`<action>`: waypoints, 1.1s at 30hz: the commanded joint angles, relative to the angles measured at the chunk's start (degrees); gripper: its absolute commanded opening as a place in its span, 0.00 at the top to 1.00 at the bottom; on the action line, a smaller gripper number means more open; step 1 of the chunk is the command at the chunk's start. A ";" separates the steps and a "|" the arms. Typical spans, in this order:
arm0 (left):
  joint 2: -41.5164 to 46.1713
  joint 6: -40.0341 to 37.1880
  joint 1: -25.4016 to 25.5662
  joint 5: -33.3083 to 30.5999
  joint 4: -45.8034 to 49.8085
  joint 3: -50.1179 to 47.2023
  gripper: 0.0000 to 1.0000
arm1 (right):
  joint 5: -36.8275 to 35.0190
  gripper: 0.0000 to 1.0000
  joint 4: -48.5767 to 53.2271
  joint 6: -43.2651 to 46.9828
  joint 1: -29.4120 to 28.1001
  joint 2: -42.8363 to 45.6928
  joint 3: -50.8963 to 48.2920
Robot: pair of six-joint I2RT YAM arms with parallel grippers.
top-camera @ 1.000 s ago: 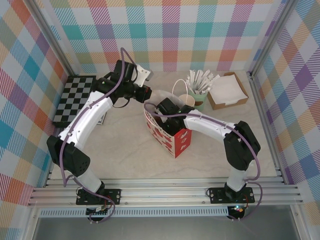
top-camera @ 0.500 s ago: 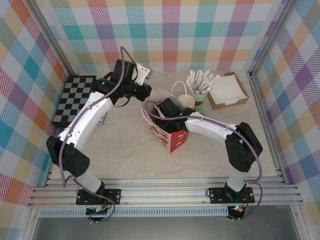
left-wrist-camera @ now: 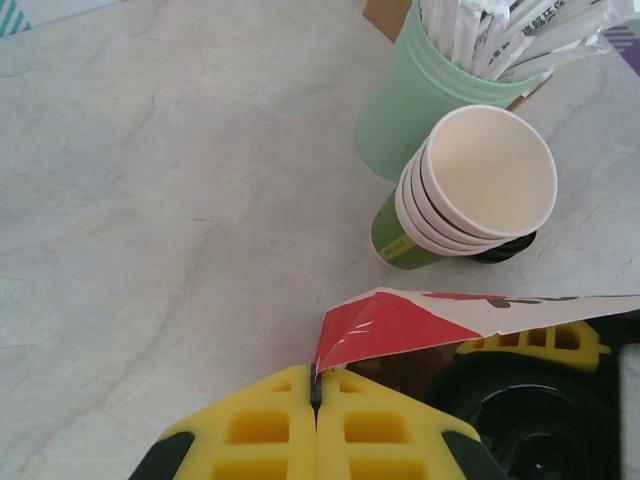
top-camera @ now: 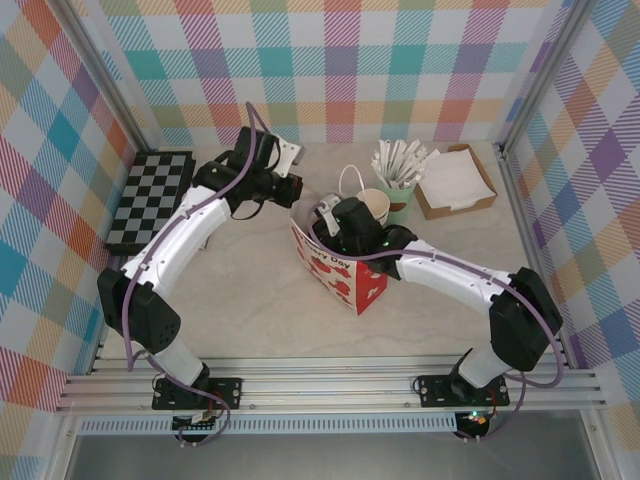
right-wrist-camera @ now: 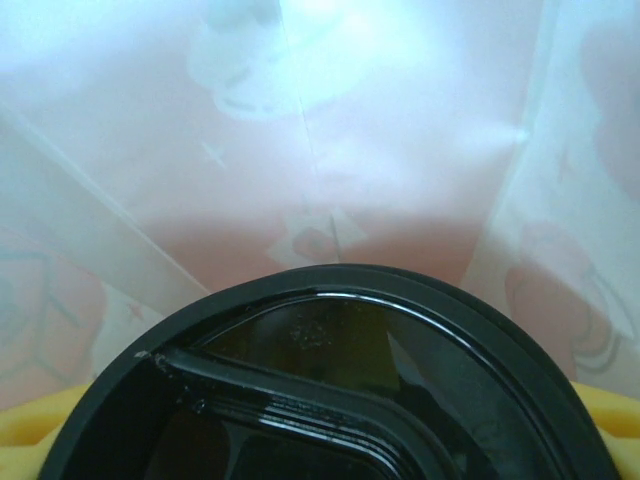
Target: Pack the takeout coffee
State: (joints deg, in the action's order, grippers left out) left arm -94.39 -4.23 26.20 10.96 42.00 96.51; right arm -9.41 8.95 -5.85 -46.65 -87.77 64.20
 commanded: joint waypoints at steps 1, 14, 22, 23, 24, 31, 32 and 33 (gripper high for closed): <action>0.25 1.06 -0.58 -1.65 -0.92 -1.32 1.00 | -0.66 0.57 -7.89 1.66 -0.21 4.35 -1.28; 2.41 1.31 -0.47 -0.71 -2.24 -4.46 1.00 | -3.97 0.58 -15.34 2.16 -0.13 11.37 -2.20; 4.45 1.64 -0.44 1.04 -3.92 -6.85 1.00 | -7.80 0.58 -23.47 1.24 -0.10 14.27 -2.78; 4.64 1.81 -0.44 1.20 -4.14 -7.11 1.00 | -7.85 0.58 -24.11 1.58 -0.06 14.29 -2.49; 4.74 1.92 -0.44 1.25 -4.29 -7.28 1.00 | -8.10 0.58 -24.30 1.79 -0.02 14.20 -2.14; 4.39 1.73 -0.45 -0.15 -3.60 -7.54 1.00 | -7.81 0.58 -23.45 0.91 0.26 14.47 -0.43; 4.39 1.71 -0.44 -0.31 -3.50 -7.56 1.00 | -7.97 0.58 -22.48 0.12 0.38 14.45 0.24; 4.36 1.67 -0.47 -0.30 -3.58 -7.56 1.00 | -8.27 0.58 -21.92 -0.80 0.57 14.55 0.67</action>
State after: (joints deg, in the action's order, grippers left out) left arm -90.08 -2.74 27.14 16.67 34.70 90.43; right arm -13.72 -7.88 -5.45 -46.96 -76.77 60.88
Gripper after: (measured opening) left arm 0.058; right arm 0.810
